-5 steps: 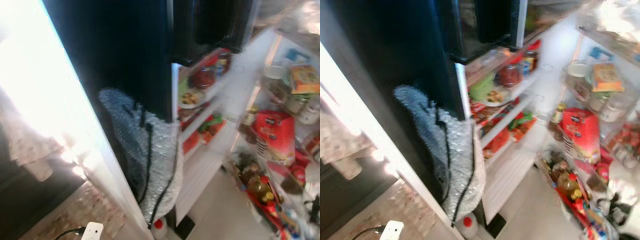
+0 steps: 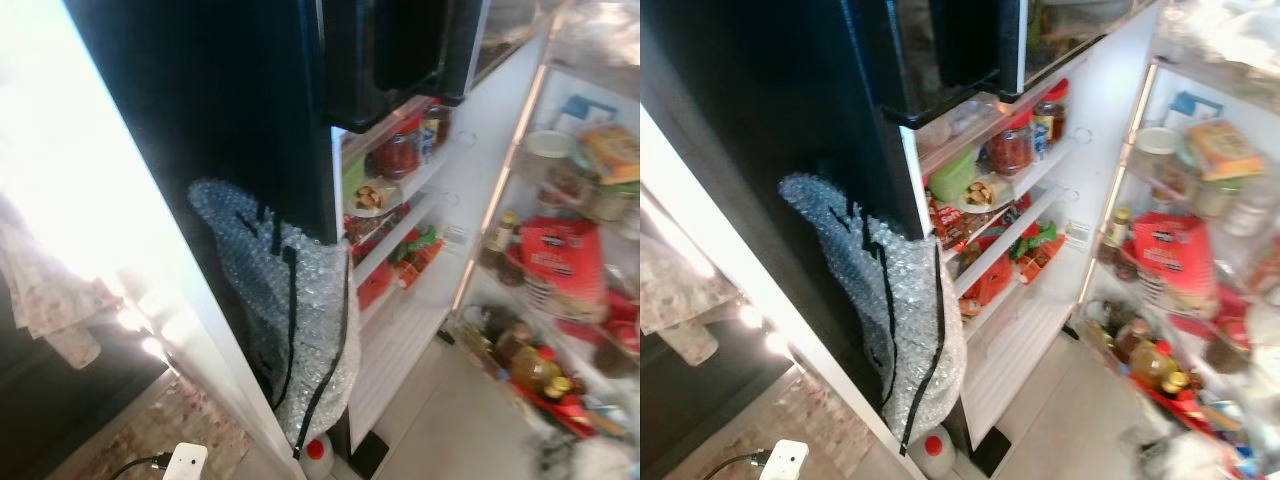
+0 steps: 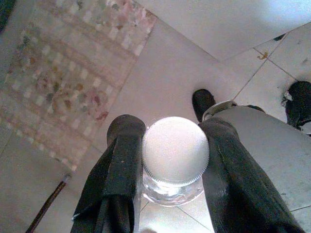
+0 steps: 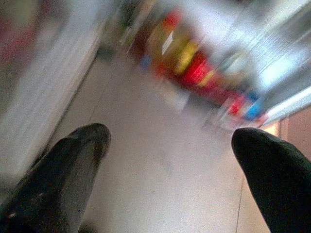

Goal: Restocking fridge

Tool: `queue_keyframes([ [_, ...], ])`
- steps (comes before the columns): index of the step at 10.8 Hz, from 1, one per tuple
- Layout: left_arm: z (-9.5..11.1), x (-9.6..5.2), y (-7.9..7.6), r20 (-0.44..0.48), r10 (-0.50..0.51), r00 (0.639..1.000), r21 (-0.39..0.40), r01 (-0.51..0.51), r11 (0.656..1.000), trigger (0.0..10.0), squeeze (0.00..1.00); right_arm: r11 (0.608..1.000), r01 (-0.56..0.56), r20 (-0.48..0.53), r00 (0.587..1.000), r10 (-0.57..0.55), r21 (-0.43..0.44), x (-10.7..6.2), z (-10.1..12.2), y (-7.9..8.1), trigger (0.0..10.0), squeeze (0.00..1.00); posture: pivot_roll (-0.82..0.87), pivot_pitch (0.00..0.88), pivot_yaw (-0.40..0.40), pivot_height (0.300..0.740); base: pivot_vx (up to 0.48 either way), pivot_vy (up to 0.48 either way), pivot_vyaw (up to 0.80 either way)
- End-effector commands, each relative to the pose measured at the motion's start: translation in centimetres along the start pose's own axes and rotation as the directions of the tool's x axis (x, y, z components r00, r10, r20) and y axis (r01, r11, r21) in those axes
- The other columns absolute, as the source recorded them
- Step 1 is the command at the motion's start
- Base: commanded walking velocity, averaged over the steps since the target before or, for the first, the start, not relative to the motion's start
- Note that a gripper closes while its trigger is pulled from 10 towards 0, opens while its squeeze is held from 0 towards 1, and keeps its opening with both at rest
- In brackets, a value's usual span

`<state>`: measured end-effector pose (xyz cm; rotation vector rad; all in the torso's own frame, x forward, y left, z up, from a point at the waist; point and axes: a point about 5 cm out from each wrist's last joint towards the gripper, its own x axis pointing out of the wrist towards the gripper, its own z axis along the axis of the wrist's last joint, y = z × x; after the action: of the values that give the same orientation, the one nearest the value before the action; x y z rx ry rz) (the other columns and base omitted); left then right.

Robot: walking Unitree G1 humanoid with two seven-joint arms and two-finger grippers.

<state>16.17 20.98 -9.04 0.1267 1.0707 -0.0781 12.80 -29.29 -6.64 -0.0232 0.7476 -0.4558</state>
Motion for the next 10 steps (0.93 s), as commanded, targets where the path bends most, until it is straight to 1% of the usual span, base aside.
queue_keyframes([
  [1, -0.1, -0.1, 0.4, -0.011, 0.013, 1.0, 0.003, -0.013, 1.0, 10.0, 0.0, 0.997, -0.059, -0.127, 0.99, 0.053, -0.043, -0.5, -2.2, 1.0, 10.0, 0.0, -0.17, 0.0, 0.107, 0.74, 0.0, 0.0, 0.0],
  [2, -0.1, -0.1, 0.4, -0.011, 0.013, 1.0, 0.0, -0.013, 1.0, 10.0, 0.0, 0.978, -0.16, -0.287, 0.951, 0.115, -0.136, -1.4, -4.7, 2.1, 10.0, 0.0, -0.16, 0.0, 0.105, 0.74, 0.0, 0.0, 0.0],
  [3, -0.1, -0.1, 0.4, -0.007, 0.02, 1.0, -0.016, -0.02, 1.0, 10.0, 0.0, 0.959, -0.216, -0.384, 0.914, 0.133, -0.181, -1.9, -6.0, 2.4, 10.0, 0.0, -0.14, 0.0, 0.102, 0.74, 0.0, 0.0, 0.0],
  [4, -0.1, -0.1, 0.5, -0.006, 0.026, 1.0, -0.02, -0.026, 0.999, 10.0, 0.0, 0.94, -0.273, -0.412, 0.895, 0.171, -0.203, -2.4, -6.7, 3.1, 10.0, 0.0, -0.14, 0.0, 0.104, 0.74, 0.0, 0.0, 0.0],
  [5, -0.1, -0.1, 0.5, -0.007, 0.028, 1.0, -0.017, -0.028, 0.999, 10.0, 0.0, 0.928, -0.299, -0.422, 0.887, 0.185, -0.221, -2.6, -7.0, 3.3, 10.0, 0.0, -0.14, 0.0, 0.105, 0.74, 0.0, 0.0, 0.0],
  [6, -0.2, -0.1, 0.5, -0.011, 0.028, 1.0, -0.01, -0.028, 1.0, 10.0, 0.0, 0.908, -0.327, -0.439, 0.878, 0.189, -0.262, -3.0, -7.7, 3.3, 10.0, 0.0, -0.14, 0.0, 0.107, 0.74, 0.0, 0.0, 0.45],
  [7, -0.3, -0.1, 0.5, -0.013, 0.027, 1.0, -0.013, -0.027, 1.0, 10.0, 0.0, 0.889, -0.369, -0.463, 0.86, 0.216, -0.27, -4.0, -8.9, 2.4, 10.0, 0.0, -0.14, 0.0, 0.107, 0.74, 0.0, -0.266, 0.8],
  [8, -0.3, -0.1, 0.5, -0.014, 0.026, 1.0, -0.011, -0.026, 1.0, 10.0, 0.0, 0.906, -0.35, -0.47, 0.858, 0.207, -0.239, -4.3, -9.2, 1.8, 10.0, 0.0, -0.15, 0.0, 0.106, 0.74, 0.0, -0.292, 0.0],
  [9, -0.3, -0.1, 0.5, -0.015, 0.024, 1.0, -0.006, -0.024, 1.0, 10.0, 0.0, 0.923, -0.329, -0.464, 0.861, 0.207, -0.199, -4.2, -9.0, 1.3, 10.0, 0.0, -0.15, 0.0, 0.106, 0.74, 0.0, -0.292, 0.0],
  [10, -0.4, -0.1, 0.4, -0.017, 0.021, 1.0, 0.001, -0.021, 1.0, 10.0, 0.0, 0.921, -0.333, -0.455, 0.864, 0.213, -0.201, -4.0, -8.8, 1.6, 10.0, 0.0, -0.16, 0.0, 0.106, 0.74, 0.0, -0.292, 0.0],
])
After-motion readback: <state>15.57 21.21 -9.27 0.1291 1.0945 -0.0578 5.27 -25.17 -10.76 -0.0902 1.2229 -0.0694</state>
